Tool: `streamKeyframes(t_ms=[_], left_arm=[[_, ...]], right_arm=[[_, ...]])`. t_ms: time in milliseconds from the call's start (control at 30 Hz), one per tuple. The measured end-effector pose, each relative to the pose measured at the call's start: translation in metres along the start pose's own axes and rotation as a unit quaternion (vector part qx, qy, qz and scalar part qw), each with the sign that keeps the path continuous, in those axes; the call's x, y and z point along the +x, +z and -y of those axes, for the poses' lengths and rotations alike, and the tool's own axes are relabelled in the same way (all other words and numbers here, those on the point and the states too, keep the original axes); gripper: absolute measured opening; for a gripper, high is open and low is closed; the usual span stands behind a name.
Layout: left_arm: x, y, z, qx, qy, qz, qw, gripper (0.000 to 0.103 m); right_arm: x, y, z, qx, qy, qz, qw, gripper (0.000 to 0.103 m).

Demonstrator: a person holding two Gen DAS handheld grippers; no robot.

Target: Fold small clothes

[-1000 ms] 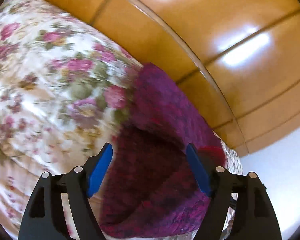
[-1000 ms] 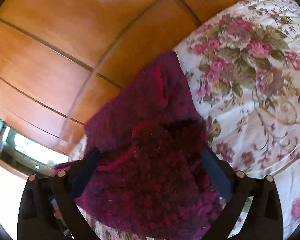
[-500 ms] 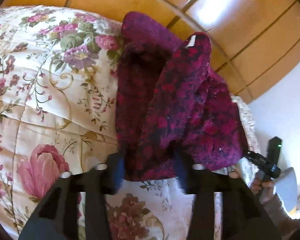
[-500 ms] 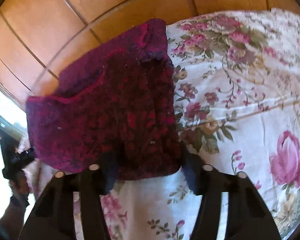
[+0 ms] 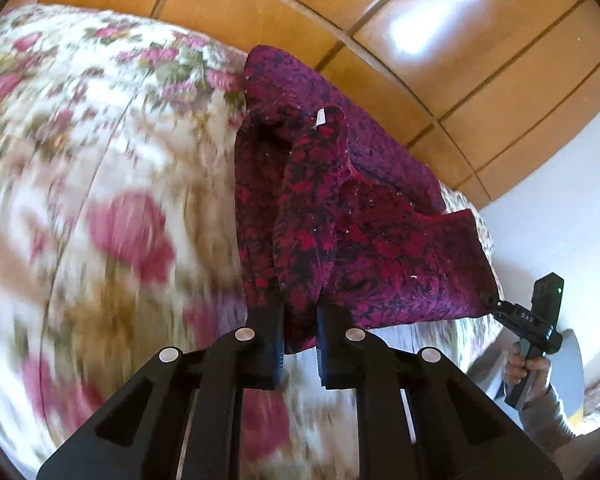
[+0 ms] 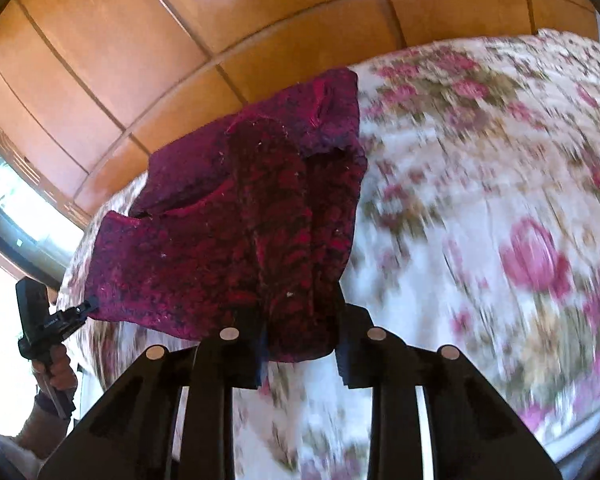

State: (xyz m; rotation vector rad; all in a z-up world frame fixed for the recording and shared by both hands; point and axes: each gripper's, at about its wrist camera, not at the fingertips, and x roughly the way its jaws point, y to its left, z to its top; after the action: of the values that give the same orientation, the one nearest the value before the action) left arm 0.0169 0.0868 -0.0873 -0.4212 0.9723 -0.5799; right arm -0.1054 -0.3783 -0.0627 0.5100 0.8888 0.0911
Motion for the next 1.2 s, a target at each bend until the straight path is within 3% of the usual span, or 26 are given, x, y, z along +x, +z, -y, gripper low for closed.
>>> streamKeyframes(t_ms=[167,233,267,333,367,400,567,733,867,967,1000,1100,1200], left_arm=[[-0.017,-0.044,0.003,-0.003,0.007,-0.027,0.9996,0.012],[-0.023,-0.047,0.003,-0.002,0.012,-0.028,0.9995,0.016],[-0.027,-0.045,0.005,0.005,0.013,-0.025,0.9996,0.016],[-0.033,-0.037,0.01,0.02,0.025,-0.014,0.9994,0.034],[-0.036,-0.032,0.013,0.031,0.027,-0.009,0.9991,0.047],[-0.039,-0.026,0.017,0.044,0.035,0.003,0.9984,0.051],[-0.032,0.003,0.031,0.093,0.055,0.021,0.9939,0.051],[0.002,0.027,0.033,0.122,0.067,-0.01,0.9902,0.051],[0.021,0.035,0.033,0.128,0.055,-0.028,0.9899,0.051],[0.027,0.034,0.036,0.138,0.051,-0.033,0.9885,0.051],[0.029,0.033,0.036,0.137,0.052,-0.034,0.9886,0.048],[0.032,0.033,0.038,0.142,0.055,-0.028,0.9879,0.024],[0.026,0.03,0.047,0.162,0.066,-0.002,0.9846,0.014]], right_arm=[[-0.017,-0.044,0.008,0.01,-0.007,-0.046,0.999,0.024],[-0.019,-0.045,0.004,-0.004,-0.016,-0.048,0.999,0.025],[-0.019,-0.042,0.002,-0.011,-0.021,-0.045,0.999,0.03],[-0.019,-0.033,0.001,-0.016,-0.029,-0.031,0.999,0.045],[-0.02,-0.027,-0.001,-0.021,-0.034,-0.017,0.999,0.062],[-0.02,-0.021,-0.003,-0.026,-0.04,-0.007,0.999,0.073],[-0.008,0.009,-0.025,-0.085,-0.069,0.029,0.994,0.073],[0.028,0.024,-0.039,-0.138,-0.095,0.015,0.986,0.065],[0.046,0.023,-0.038,-0.151,-0.104,-0.009,0.983,0.043],[0.043,0.02,-0.035,-0.148,-0.099,-0.006,0.984,0.036],[0.041,0.02,-0.034,-0.145,-0.099,-0.003,0.985,0.033],[0.041,0.02,-0.035,-0.146,-0.098,-0.004,0.984,0.024],[0.036,0.02,-0.042,-0.153,-0.098,-0.001,0.983,0.019]])
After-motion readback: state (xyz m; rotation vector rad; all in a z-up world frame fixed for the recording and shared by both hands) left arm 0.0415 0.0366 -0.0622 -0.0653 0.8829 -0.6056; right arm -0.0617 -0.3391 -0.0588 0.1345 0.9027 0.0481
